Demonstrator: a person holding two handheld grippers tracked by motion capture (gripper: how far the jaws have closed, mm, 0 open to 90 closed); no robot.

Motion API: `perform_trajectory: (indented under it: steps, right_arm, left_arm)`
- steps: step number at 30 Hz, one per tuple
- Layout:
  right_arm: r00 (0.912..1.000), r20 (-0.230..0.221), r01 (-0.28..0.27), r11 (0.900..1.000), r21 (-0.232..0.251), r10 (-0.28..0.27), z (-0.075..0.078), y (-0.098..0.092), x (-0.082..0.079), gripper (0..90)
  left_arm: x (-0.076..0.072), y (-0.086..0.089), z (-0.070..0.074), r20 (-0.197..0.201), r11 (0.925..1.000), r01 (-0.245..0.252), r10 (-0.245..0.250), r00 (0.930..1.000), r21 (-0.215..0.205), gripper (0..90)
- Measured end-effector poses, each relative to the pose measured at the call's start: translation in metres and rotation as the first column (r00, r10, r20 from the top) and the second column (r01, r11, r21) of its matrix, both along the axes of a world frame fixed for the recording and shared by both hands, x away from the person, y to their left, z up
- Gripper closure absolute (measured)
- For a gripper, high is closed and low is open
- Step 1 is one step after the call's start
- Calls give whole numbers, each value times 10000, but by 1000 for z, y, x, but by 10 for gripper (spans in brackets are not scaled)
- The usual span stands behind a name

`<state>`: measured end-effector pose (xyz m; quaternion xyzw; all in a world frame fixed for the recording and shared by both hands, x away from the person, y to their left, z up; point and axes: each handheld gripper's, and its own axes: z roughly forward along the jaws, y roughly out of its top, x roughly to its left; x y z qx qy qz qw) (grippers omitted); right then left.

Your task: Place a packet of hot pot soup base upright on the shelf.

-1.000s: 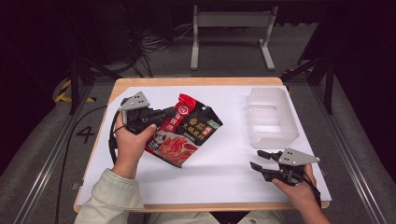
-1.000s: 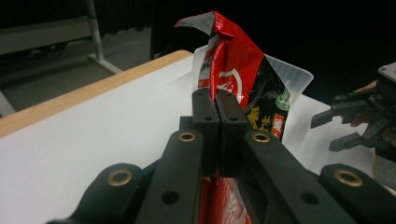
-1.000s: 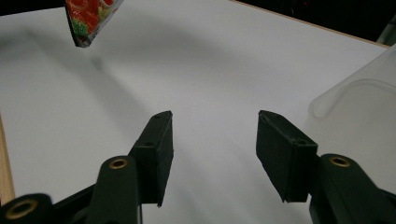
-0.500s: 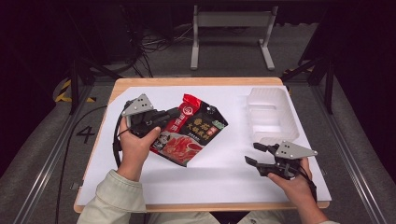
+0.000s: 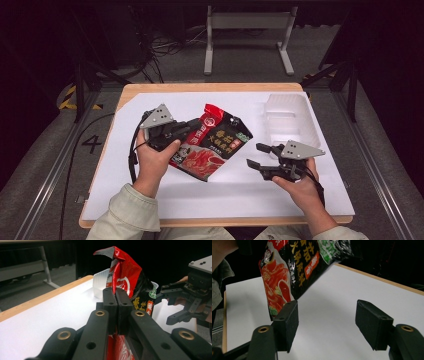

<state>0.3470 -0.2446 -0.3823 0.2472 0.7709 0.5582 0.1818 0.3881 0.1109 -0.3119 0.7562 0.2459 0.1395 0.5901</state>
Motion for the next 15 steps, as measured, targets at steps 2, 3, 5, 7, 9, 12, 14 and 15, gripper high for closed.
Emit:
perform_trajectory:
  steps: [2, 3, 5, 7, 9, 12, 14, 15]
  right_arm:
    - [9999, 37, -95, 9999, 42, 95, 1, 4, 1, 354]
    - [9999, 60, -157, 9998, 93, 156, 1, 7, 2, 352]
    - [9995, 55, -313, 9994, 157, 312, 2, 10, 3, 345]
    - [9987, 57, -506, 9983, 298, 504, 2, 14, 5, 340]
    - [9981, 109, -603, 9978, 272, 600, 1, 18, 6, 336]
    - [9975, 147, -691, 9971, 312, 686, 1, 22, 7, 335]
    - [9969, 149, -775, 9962, 402, 769, 1, 24, 9, 333]
    - [9966, 160, -817, 9956, 450, 811, 1, 25, 9, 333]
  left_arm:
    - [-2, -2, 0, 83, 10000, -55, 55, 10000, -42, 887]
    - [-3, -3, 0, 169, 9999, -83, 85, 9998, -90, 887]
    - [-3, -4, 0, 318, 9999, -103, 106, 9994, -99, 887]
    - [-4, -5, 0, 459, 9994, -97, 113, 9989, -344, 887]
    - [-4, -4, -1, 520, 9991, -68, 90, 9986, -420, 887]
    - [-5, -6, -2, 584, 9986, 11, 20, 9983, -537, 887]
    - [-5, -8, -2, 637, 9981, 183, -146, 9979, -589, 887]
    - [-5, -8, -2, 637, 9981, 183, -146, 9979, -589, 887]
